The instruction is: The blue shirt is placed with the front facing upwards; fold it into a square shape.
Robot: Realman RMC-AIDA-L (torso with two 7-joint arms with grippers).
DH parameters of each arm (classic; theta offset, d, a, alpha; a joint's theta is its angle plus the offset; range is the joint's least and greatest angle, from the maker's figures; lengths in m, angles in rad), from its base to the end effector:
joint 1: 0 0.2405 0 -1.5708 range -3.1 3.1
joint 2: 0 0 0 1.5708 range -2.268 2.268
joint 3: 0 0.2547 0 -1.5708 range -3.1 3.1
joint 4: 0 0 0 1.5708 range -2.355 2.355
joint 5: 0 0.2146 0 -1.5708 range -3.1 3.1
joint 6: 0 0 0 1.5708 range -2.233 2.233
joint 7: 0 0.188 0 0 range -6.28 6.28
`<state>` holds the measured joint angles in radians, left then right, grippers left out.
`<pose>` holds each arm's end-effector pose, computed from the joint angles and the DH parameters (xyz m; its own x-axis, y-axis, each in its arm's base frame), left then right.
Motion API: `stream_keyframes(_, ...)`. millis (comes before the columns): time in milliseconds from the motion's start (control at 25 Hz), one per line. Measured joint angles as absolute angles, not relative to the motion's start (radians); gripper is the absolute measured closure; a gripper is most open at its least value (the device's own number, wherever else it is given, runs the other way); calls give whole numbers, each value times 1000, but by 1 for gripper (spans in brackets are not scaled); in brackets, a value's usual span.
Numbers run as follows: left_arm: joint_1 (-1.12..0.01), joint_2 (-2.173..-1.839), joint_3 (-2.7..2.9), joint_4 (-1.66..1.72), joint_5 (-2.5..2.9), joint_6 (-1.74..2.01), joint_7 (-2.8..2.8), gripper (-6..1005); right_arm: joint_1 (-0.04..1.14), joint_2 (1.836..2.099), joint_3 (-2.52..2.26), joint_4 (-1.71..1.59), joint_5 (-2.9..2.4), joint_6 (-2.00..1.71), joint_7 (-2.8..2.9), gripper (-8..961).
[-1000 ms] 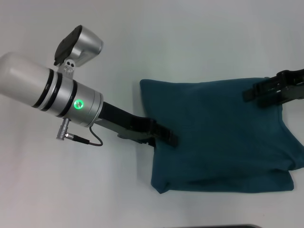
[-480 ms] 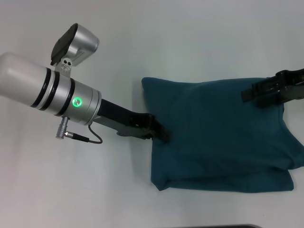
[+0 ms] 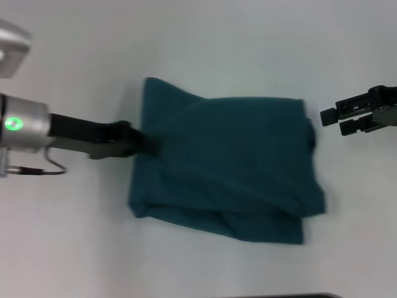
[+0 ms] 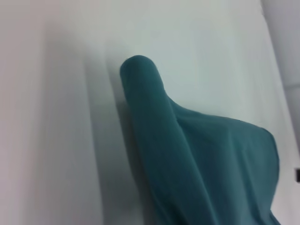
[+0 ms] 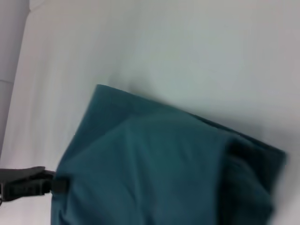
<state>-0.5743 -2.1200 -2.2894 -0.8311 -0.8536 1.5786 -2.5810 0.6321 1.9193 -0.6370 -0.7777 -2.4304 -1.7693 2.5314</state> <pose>-0.2443 0.3356 -0.0644 0.1520 0.9800 0.1286 0.9810 -0.1654 0.1010 0.2832 0.3458 0.0286 0.1410 -0.9821 -0.1245 -0.9894 -0.1441 0.0158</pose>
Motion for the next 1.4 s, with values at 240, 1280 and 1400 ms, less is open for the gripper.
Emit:
stream_keyframes(240, -495, -2074, -2298, -884, -852, 1602, -2624, 877, 631, 1916, -633, -778, -2430, -1774, 2532, 144)
stream_keyframes(1280, -476, -2058, -2335, -876, -854, 1651, -2478, 670, 657, 1911, -622, -790, -2431, -1773, 2541, 144)
stream_keyframes(1400, -472, -2049, -2352, -887, -845, 1665, -2493, 541, 657, 1911, -622, -790, -2431, -1773, 2541, 144)
